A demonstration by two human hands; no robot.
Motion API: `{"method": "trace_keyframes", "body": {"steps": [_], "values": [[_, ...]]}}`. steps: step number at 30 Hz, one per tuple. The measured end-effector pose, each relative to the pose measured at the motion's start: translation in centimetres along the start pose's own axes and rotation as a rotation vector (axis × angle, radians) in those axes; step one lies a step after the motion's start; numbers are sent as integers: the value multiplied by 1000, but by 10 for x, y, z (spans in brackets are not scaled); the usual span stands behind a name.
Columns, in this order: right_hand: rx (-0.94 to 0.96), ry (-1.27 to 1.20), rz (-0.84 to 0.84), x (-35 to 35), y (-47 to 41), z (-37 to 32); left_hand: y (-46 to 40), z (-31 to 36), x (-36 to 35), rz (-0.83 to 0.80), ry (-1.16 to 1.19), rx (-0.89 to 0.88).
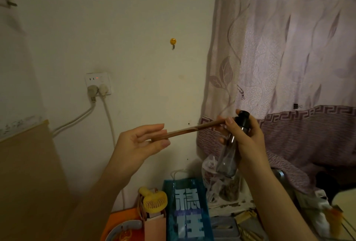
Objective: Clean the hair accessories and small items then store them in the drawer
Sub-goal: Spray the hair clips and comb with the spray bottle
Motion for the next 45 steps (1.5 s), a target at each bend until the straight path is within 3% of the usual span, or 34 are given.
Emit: {"method": "trace_keyframes", "body": {"steps": [13, 22, 34, 40, 45], "values": [[0, -5, -100, 8, 6, 12, -1, -7, 2, 94, 38, 62], [18, 98, -112, 9, 7, 14, -3, -7, 10, 100, 51, 2], [290, 446, 14, 7, 16, -9, -3, 6, 14, 119, 34, -162], [342, 533, -83, -11, 25, -15, -3, 7, 18, 120, 16, -180], [494, 703, -156, -34, 35, -22, -4, 7, 18, 108, 8, -194]]}}
Point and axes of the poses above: each hand's wrist, its own y-axis away from the middle knuckle, its own x-axis out of the back of the hand, z = x × y, the point moved 6 cm from there along -y, towards the middle knuckle, and after that the axes turned 13 degrees about -x, right-handed, at the moved point
